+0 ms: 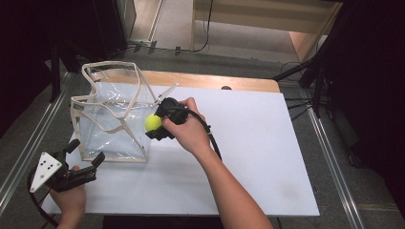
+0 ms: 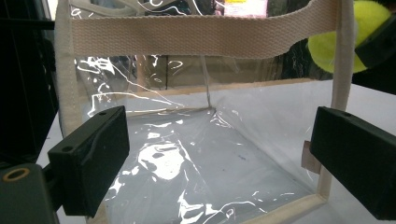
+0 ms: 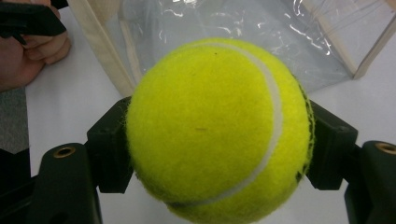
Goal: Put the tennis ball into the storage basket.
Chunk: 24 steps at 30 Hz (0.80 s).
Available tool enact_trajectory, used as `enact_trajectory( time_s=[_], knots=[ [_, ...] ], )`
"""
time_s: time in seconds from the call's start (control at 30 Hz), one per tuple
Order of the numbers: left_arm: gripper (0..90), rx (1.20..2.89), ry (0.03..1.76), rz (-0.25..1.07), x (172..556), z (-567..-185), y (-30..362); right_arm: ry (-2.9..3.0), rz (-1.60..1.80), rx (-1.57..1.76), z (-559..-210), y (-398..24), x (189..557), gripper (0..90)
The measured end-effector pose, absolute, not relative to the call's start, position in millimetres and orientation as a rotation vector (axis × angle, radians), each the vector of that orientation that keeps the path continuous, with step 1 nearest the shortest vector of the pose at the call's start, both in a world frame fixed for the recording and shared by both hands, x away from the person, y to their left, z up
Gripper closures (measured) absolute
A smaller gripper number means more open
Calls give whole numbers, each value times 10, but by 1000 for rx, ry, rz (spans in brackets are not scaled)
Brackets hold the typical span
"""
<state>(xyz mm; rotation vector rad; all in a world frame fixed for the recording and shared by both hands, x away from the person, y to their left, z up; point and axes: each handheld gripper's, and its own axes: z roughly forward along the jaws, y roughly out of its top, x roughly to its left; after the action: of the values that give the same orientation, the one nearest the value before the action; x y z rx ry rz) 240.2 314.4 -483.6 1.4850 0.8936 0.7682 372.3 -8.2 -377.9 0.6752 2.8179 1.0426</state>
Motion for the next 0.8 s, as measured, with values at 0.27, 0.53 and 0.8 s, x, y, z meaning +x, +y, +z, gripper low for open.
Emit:
enact_trajectory(
  time_s=[0.27,0.53,0.8],
  knots=[
    [54,1485,891,765,2404,-4835,3154,2810,1083,656,-3556,-74,3771,237],
    [54,1473,896,757,2401,-4833,3159,2802,1094,627,-3350,0,3803,238],
    [54,1469,896,755,2405,-4835,3162,2777,1127,630,-3192,11,3835,238]
  ],
)
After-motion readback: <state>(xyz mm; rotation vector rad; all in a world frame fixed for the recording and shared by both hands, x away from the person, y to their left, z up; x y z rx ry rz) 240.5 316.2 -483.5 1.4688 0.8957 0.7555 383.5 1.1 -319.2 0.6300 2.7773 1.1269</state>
